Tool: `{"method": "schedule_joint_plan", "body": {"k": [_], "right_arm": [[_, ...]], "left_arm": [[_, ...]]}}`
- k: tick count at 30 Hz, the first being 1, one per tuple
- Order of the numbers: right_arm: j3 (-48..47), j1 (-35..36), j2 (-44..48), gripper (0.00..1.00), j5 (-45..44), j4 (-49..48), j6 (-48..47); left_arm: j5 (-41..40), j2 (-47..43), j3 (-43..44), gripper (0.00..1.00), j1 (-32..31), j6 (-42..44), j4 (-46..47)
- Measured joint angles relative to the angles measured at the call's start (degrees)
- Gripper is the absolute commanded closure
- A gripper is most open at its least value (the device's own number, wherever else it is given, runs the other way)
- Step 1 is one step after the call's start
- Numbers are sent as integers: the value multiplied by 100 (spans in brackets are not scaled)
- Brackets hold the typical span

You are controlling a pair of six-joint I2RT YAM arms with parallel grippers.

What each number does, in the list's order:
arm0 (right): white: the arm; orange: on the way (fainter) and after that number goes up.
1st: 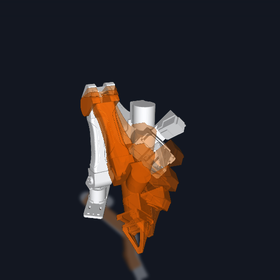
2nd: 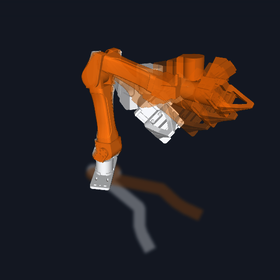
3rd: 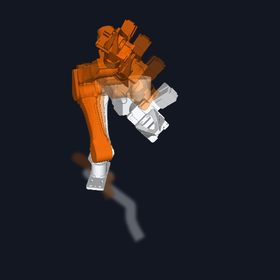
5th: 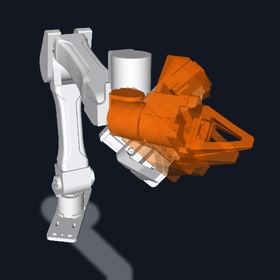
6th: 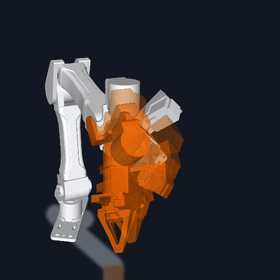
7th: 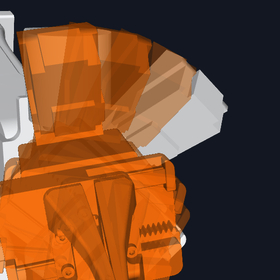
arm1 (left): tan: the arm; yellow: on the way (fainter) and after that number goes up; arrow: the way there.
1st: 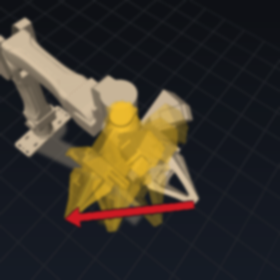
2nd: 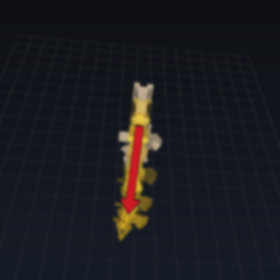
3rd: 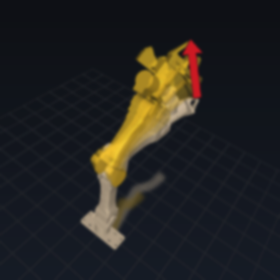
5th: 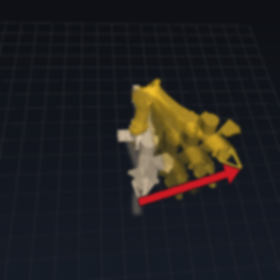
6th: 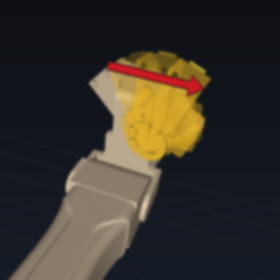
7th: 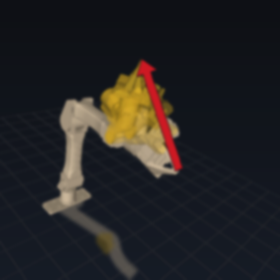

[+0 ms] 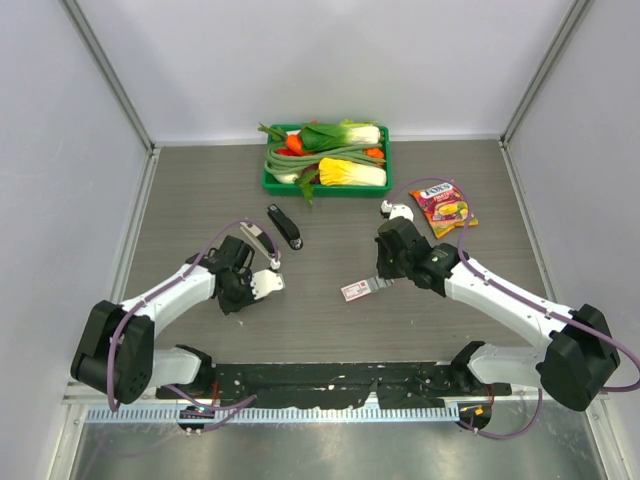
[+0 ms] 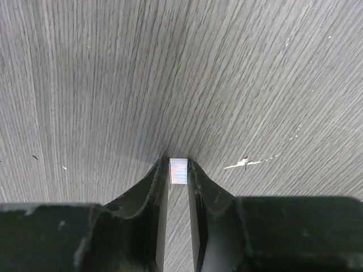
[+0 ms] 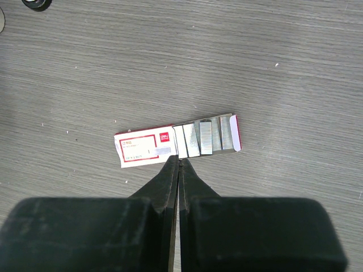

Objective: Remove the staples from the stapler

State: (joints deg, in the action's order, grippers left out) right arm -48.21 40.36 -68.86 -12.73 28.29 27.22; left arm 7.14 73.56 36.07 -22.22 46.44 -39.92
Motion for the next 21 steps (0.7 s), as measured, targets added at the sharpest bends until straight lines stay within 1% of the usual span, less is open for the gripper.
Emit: {"method": "schedule_joint_plan", "body": {"k": [1, 2, 4, 8, 13, 16, 20, 21], "right_arm": [[0, 2, 0, 95, 0, 0, 0], [0, 2, 0, 95, 0, -2, 0], [0, 0, 0, 95, 0, -4, 0], [0, 2, 0, 95, 0, -22, 0], [0, 2, 0, 95, 0, -63, 0], [17, 0, 15, 91, 39, -155, -4], [129, 2, 267, 85, 234, -382, -57], [136, 0, 356, 82, 297, -433, -72]], "left_arm": [[2, 0, 0, 81, 0, 0, -2], [2, -2, 2, 86, 0, -2, -2], [2, -2, 20, 92, 0, -24, 7], [66, -2, 345, 99, -48, -173, 11], [275, -79, 1154, 100, -286, -439, -26], [553, -87, 1786, 99, -396, -721, -258], [1353, -79, 2983, 97, -420, -1228, -667], [1537, -66, 3239, 97, -420, -1338, -734]]}}
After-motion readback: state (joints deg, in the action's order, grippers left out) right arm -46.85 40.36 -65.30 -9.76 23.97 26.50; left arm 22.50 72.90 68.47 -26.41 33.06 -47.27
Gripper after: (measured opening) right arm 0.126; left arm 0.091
